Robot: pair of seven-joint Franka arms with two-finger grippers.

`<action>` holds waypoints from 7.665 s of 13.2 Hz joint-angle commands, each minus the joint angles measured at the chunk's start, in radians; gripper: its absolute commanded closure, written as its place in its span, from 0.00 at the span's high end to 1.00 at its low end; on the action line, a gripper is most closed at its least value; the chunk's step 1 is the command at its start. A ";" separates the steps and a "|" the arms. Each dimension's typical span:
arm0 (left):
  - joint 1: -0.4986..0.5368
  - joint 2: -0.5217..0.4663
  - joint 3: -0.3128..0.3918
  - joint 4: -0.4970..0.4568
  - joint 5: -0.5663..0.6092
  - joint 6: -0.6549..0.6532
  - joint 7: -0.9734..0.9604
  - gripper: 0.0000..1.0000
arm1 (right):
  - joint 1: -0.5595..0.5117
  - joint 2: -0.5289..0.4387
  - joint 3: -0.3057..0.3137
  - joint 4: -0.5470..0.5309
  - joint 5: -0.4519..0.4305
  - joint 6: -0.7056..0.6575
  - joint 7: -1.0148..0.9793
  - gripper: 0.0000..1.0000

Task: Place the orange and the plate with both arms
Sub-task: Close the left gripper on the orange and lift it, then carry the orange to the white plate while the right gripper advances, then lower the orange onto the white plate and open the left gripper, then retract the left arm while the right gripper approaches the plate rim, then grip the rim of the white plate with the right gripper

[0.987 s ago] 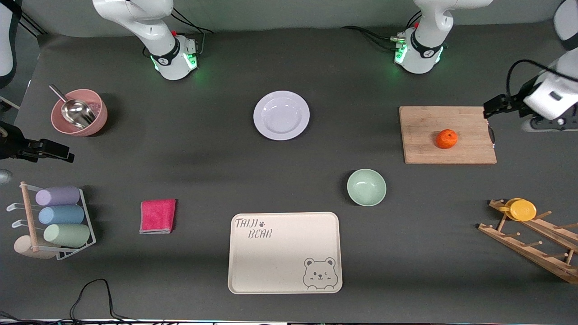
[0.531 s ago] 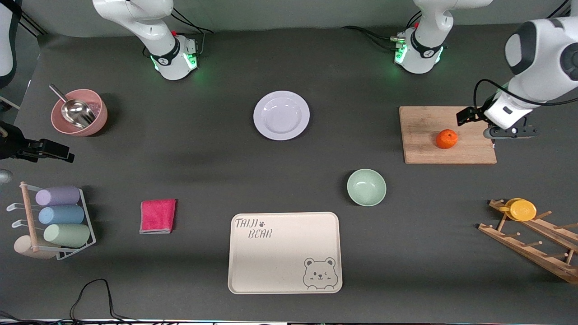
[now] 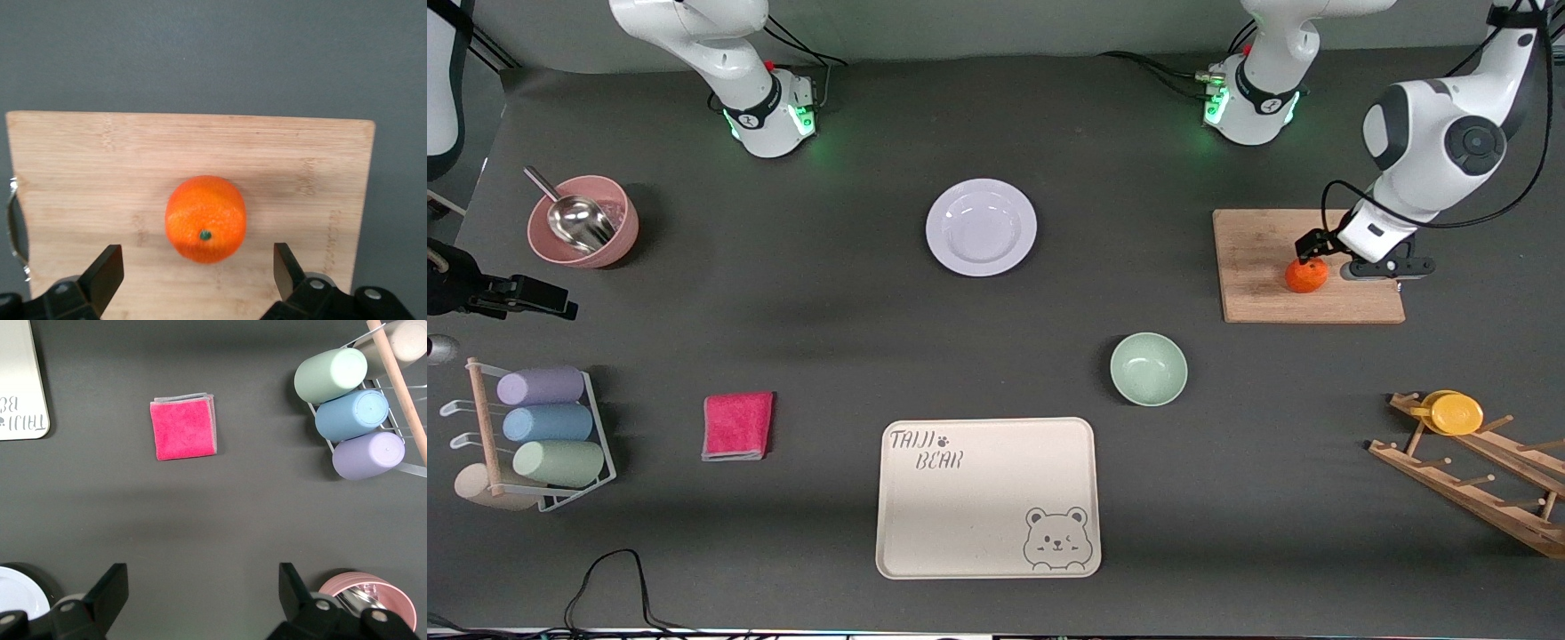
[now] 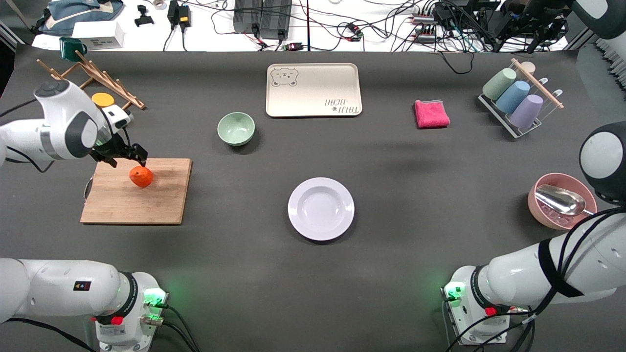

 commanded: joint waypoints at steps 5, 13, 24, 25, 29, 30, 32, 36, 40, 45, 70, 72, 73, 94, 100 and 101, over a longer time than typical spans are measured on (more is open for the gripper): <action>0.004 0.125 -0.003 -0.013 0.009 0.123 0.044 1.00 | 0.005 -0.010 -0.008 -0.010 -0.010 0.010 0.017 1.00; 0.006 0.171 -0.003 -0.015 0.009 0.171 0.081 0.38 | 0.007 -0.013 -0.008 -0.022 -0.009 0.010 0.017 1.00; -0.124 -0.090 -0.101 0.174 -0.006 -0.315 -0.254 0.05 | 0.137 -0.189 -0.003 -0.307 0.062 0.133 0.158 1.00; -0.161 -0.090 -0.139 0.221 -0.023 -0.375 -0.361 0.05 | 0.157 -0.194 -0.002 -0.317 0.062 0.137 0.193 1.00; -0.235 -0.087 -0.347 0.367 -0.158 -0.523 -0.682 0.05 | 0.241 -0.286 -0.002 -0.473 0.106 0.249 0.292 1.00; -0.233 -0.082 -0.413 0.389 -0.195 -0.518 -0.761 0.05 | 0.241 -0.306 -0.003 -0.511 0.146 0.274 0.292 1.00; -0.235 -0.061 -0.530 0.425 -0.261 -0.485 -0.887 0.05 | 0.257 -0.361 -0.002 -0.594 0.163 0.323 0.293 1.00; -0.246 0.127 -0.788 0.569 -0.250 -0.331 -1.205 0.05 | 0.274 -0.452 -0.003 -0.732 0.319 0.378 0.306 1.00; -0.373 0.447 -0.816 0.747 0.047 -0.251 -1.485 0.06 | 0.292 -0.460 -0.003 -0.855 0.578 0.458 0.133 1.00; -0.486 0.747 -0.796 0.892 0.348 -0.248 -1.662 0.06 | 0.287 -0.446 -0.006 -1.048 0.949 0.562 -0.246 1.00; 0.662 0.456 -1.268 0.892 0.320 -0.681 -0.950 1.00 | 0.363 0.168 0.095 -1.182 2.022 0.441 -1.466 0.45; 0.768 0.425 -1.268 0.915 0.320 -0.690 -0.855 1.00 | 0.363 0.191 0.109 -1.182 2.044 0.420 -1.514 0.43; 0.808 0.412 -1.268 0.932 0.316 -0.716 -0.812 1.00 | 0.363 0.211 0.109 -1.184 2.045 0.388 -1.540 0.43; 0.026 -0.084 -0.024 0.795 0.009 -0.832 0.044 1.00 | 0.364 0.291 0.235 -1.203 2.170 0.341 -1.712 0.04; 0.046 -0.052 -0.017 0.812 0.000 -0.833 0.116 1.00 | 0.330 0.262 0.233 -1.205 2.168 0.293 -1.646 0.00; 0.046 -0.052 -0.017 0.826 0.000 -0.840 0.116 1.00 | 0.327 0.234 0.233 -1.205 2.165 0.291 -1.596 0.00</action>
